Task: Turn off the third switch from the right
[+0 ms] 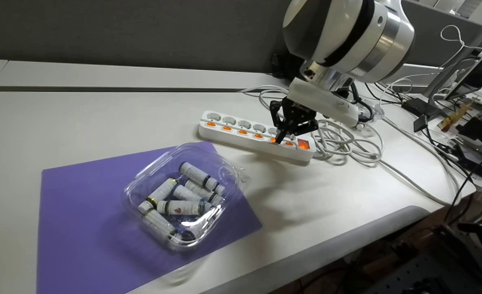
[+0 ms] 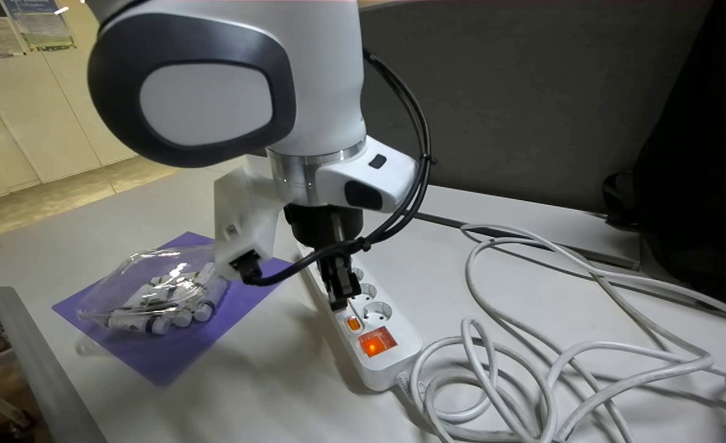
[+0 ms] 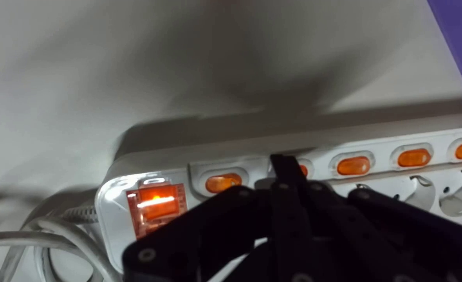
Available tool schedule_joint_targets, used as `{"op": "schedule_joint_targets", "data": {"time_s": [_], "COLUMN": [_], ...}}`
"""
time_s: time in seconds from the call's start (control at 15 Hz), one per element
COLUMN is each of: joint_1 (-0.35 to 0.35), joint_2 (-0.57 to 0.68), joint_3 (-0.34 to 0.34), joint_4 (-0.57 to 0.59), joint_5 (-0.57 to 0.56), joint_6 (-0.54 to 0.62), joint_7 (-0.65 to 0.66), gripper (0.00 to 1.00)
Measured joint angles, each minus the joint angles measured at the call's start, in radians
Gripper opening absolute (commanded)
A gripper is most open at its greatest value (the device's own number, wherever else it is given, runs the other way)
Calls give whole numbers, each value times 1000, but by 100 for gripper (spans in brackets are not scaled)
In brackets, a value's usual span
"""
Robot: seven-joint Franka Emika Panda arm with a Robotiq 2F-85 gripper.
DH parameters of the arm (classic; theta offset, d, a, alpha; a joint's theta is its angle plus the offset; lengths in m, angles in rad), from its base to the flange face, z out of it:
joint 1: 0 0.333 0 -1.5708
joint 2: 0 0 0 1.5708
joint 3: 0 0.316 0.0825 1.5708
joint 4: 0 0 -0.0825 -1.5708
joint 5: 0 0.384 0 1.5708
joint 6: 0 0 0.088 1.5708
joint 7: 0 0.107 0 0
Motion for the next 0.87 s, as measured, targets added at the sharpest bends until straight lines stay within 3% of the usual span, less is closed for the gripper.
{"op": "schedule_joint_targets", "data": {"time_s": [0.87], "joint_1": [-79], "joint_2": [54], "joint_3": [12], "joint_4": [127], "joint_5": [114], "joint_6": [-230], "joint_7": [-66], "gripper": [0]}}
